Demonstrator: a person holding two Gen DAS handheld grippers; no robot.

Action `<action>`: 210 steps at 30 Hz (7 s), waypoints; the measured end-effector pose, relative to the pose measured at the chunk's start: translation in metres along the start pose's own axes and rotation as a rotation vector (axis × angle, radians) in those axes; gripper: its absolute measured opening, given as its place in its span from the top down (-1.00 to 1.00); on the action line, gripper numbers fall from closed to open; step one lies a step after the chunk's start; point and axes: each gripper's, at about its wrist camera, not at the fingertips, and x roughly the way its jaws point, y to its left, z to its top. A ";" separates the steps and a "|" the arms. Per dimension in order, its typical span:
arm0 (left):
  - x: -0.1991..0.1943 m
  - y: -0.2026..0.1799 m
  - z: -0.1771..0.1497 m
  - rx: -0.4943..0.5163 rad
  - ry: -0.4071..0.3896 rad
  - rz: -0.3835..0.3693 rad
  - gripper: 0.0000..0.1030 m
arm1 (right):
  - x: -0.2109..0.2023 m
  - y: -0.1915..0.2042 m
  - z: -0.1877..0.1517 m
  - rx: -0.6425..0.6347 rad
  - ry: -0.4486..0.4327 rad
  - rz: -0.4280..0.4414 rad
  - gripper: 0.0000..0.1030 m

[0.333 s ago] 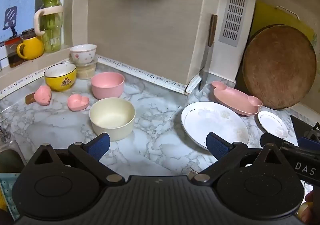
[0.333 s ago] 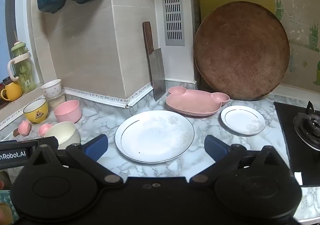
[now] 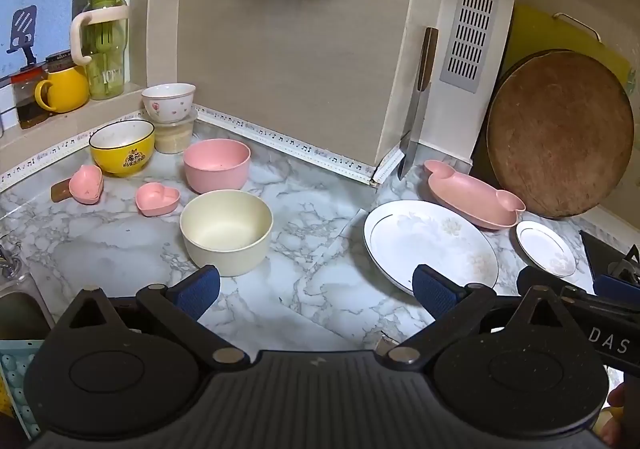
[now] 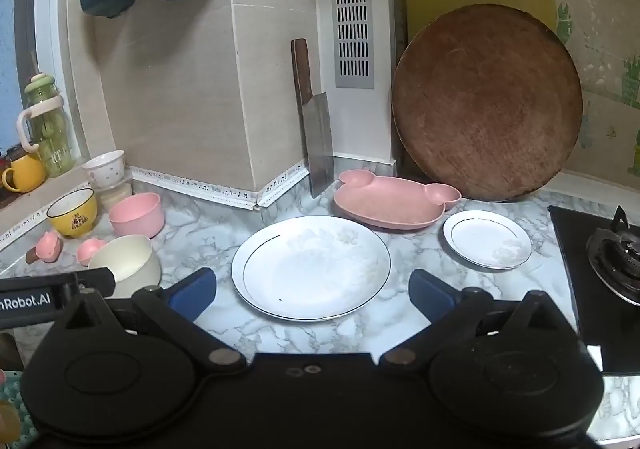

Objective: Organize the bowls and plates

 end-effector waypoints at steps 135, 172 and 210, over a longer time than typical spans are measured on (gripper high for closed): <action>0.244 -0.047 0.040 0.004 0.330 -0.079 0.18 | 0.241 -0.114 0.028 0.029 0.458 0.170 0.27; 0.192 -0.088 0.000 0.096 0.393 -0.216 0.69 | 0.163 -0.167 -0.005 0.133 0.490 0.108 0.75; 0.139 -0.089 0.021 0.193 0.230 -0.245 0.56 | 0.091 -0.123 0.023 -0.075 0.194 -0.027 -0.54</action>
